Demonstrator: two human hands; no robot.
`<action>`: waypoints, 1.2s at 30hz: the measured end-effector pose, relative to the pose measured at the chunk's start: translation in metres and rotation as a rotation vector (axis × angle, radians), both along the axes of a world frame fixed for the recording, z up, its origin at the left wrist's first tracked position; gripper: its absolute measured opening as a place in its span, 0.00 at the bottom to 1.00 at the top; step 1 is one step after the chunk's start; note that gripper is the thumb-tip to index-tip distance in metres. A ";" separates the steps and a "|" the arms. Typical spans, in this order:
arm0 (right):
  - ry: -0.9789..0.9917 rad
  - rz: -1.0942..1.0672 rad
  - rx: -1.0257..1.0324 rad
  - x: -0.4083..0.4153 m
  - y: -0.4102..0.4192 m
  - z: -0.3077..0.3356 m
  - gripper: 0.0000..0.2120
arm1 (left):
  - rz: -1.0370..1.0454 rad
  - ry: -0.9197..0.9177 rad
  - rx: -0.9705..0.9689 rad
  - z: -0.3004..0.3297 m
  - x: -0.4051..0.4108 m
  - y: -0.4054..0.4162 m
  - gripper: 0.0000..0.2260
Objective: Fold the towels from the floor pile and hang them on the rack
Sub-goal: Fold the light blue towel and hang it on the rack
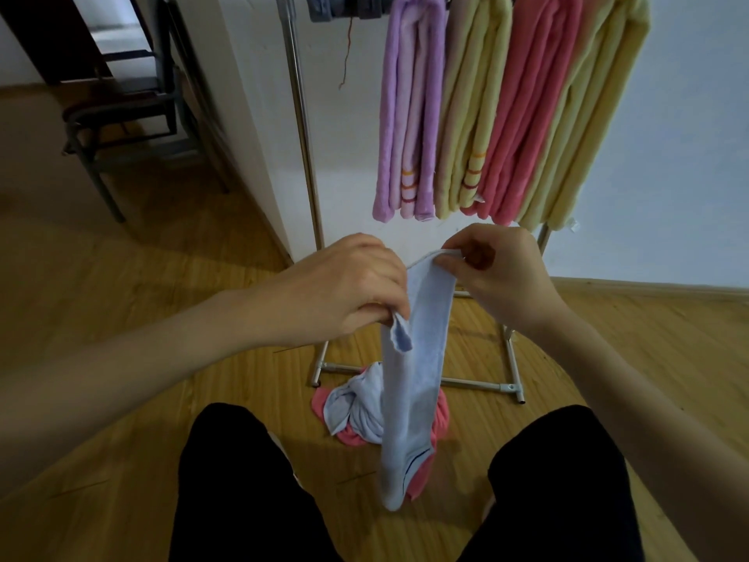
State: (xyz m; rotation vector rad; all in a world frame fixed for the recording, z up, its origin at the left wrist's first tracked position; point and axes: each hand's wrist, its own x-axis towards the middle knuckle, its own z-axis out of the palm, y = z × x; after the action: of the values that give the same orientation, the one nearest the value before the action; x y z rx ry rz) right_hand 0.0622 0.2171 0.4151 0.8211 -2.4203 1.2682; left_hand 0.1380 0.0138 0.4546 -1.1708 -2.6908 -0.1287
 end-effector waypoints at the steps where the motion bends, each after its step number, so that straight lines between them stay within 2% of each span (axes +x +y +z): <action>1: -0.019 0.013 -0.023 0.001 -0.001 0.001 0.02 | 0.026 0.027 0.015 -0.001 -0.001 0.000 0.13; 9: -0.199 0.214 -0.184 0.007 -0.003 0.015 0.05 | 0.177 0.144 0.144 -0.013 -0.009 0.008 0.13; 19: -0.321 0.281 -0.300 0.009 -0.001 0.018 0.05 | 0.280 0.254 0.331 -0.019 -0.011 0.014 0.20; 25: -0.457 0.305 -0.404 0.014 -0.004 0.018 0.06 | 0.337 0.281 0.435 -0.020 -0.014 0.016 0.13; 31: -0.557 0.391 -0.473 0.011 -0.003 0.020 0.11 | 0.362 0.290 0.521 -0.020 -0.018 0.016 0.12; 36: -0.445 0.386 -0.450 0.013 -0.006 0.021 0.12 | 0.384 0.304 0.542 -0.015 -0.021 0.013 0.13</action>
State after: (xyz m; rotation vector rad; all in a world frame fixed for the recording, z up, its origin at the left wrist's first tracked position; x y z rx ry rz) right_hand 0.0757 0.2108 0.4360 0.9745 -2.1799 2.2472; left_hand 0.1166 0.0271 0.4392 -0.4639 -2.3353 -0.5310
